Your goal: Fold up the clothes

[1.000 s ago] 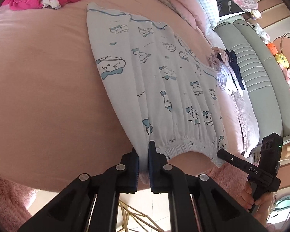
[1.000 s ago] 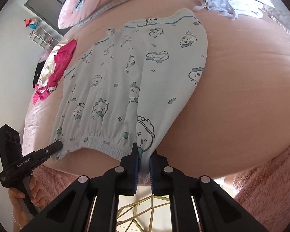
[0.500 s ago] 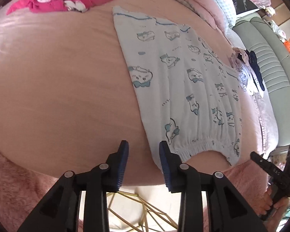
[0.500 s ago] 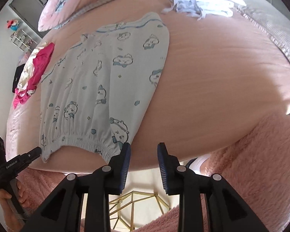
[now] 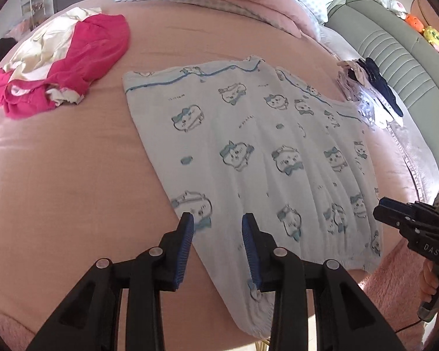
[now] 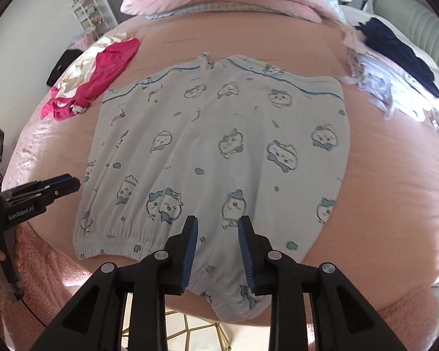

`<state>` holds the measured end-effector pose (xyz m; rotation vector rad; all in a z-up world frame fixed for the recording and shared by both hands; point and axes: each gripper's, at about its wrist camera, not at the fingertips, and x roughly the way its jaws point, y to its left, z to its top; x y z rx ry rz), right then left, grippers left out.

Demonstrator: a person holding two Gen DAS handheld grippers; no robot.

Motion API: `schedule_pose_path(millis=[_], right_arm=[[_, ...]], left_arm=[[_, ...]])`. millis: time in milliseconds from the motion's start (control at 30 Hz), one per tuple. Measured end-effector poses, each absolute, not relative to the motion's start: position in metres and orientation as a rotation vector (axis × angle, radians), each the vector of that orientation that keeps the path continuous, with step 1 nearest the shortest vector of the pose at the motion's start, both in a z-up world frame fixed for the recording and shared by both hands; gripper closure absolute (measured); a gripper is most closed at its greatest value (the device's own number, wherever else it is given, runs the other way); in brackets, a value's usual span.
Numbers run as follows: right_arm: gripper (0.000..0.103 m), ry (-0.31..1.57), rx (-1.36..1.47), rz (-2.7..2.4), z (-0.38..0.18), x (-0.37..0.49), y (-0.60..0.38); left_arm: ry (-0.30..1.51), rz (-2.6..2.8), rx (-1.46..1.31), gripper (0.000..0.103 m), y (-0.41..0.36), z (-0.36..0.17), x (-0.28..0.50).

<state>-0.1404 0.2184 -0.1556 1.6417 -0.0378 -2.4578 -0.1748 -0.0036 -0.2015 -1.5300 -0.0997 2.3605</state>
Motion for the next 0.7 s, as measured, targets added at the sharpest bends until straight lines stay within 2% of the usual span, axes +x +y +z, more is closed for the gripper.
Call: schedule_pose_path(millis=[200,233,300,533,700], right_arm=[[0.075,0.034,1.596,-2.428,-0.155,-0.206,0.193],[0.072,0.039,1.585,-2.430,-0.156,-0.221,0.190],[0.069,0.033,1.579,-2.427,-0.160,-0.253,0.185],[0.069,0.044,1.579,-2.469,-0.175,-0.353,0.171],[0.066,-0.052,1.648,-2.467,-0.193,-0.410,0.175]], left_arm=[[-0.263,2.491,-1.563,0.072,-0.043,-0.211,-0.254],[-0.280,2.506,-1.570,0.072,-0.049,-0.214,-0.268],[-0.280,2.530,-1.581,0.072,-0.057,-0.219,-0.292],[-0.282,2.509,-1.611,0.072,-0.069,-0.238,-0.342],[-0.338,2.481,-1.584,0.072,-0.075,-0.240,-0.352]])
